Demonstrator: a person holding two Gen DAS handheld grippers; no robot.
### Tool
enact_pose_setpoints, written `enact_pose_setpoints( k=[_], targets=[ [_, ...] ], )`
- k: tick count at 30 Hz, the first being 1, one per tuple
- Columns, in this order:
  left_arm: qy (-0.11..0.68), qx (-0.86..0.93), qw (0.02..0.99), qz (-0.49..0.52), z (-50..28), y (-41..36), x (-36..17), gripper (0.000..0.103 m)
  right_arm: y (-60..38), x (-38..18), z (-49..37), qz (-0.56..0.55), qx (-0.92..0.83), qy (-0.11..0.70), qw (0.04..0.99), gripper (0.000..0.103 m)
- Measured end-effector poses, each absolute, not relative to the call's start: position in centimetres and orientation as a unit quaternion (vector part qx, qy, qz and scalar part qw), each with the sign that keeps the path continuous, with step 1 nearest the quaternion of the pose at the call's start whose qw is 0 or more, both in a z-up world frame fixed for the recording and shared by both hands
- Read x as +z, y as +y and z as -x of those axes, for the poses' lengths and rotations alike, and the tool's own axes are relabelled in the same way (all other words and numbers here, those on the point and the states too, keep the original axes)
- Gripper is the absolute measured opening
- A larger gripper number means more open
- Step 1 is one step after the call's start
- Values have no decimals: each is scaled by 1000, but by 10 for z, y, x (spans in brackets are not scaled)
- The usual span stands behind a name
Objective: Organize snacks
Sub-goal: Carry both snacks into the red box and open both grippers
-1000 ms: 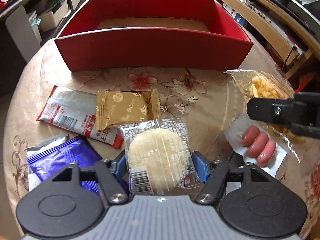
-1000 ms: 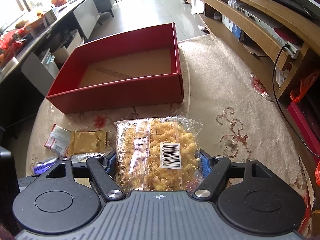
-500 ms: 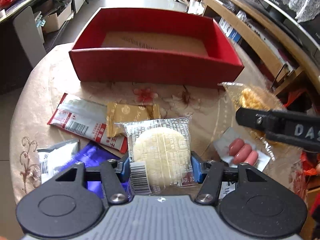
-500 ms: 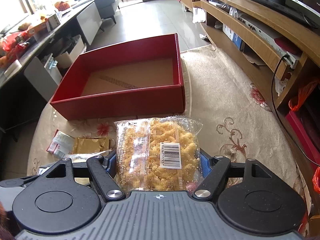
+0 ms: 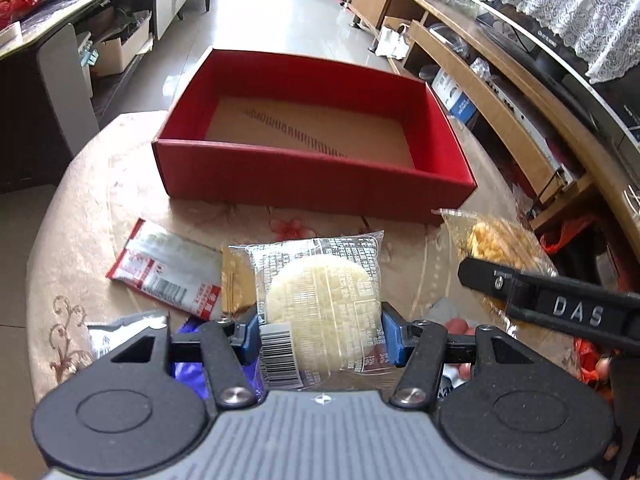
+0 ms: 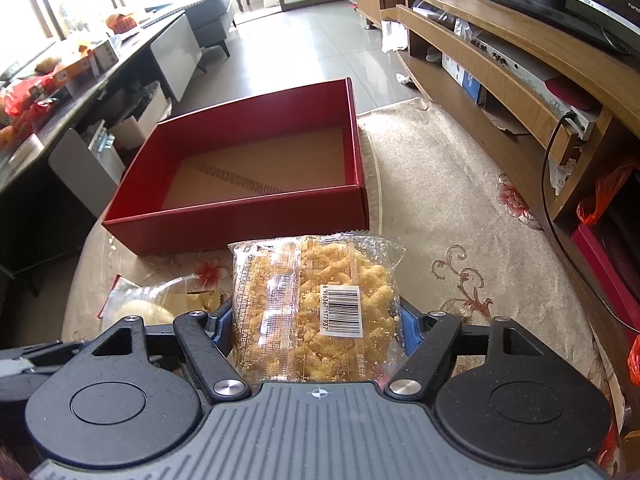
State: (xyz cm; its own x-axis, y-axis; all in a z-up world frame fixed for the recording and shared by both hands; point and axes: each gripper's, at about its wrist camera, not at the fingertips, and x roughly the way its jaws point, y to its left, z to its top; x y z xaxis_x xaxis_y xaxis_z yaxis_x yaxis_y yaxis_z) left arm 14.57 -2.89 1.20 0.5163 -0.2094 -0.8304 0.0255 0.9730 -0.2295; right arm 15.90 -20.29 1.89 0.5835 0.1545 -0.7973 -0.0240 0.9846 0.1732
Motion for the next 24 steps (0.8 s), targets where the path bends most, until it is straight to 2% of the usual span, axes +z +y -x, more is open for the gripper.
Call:
enact_pose_setpoints(
  k=[14, 24],
  targets=[
    [433, -39, 897, 84, -196, -16, 42, 53, -192, 29, -206, -90, 48, 429, 898, 79],
    [421, -19, 904, 69, -255, -13, 41, 53, -183, 28, -259, -107, 61, 411, 903, 79]
  ],
)
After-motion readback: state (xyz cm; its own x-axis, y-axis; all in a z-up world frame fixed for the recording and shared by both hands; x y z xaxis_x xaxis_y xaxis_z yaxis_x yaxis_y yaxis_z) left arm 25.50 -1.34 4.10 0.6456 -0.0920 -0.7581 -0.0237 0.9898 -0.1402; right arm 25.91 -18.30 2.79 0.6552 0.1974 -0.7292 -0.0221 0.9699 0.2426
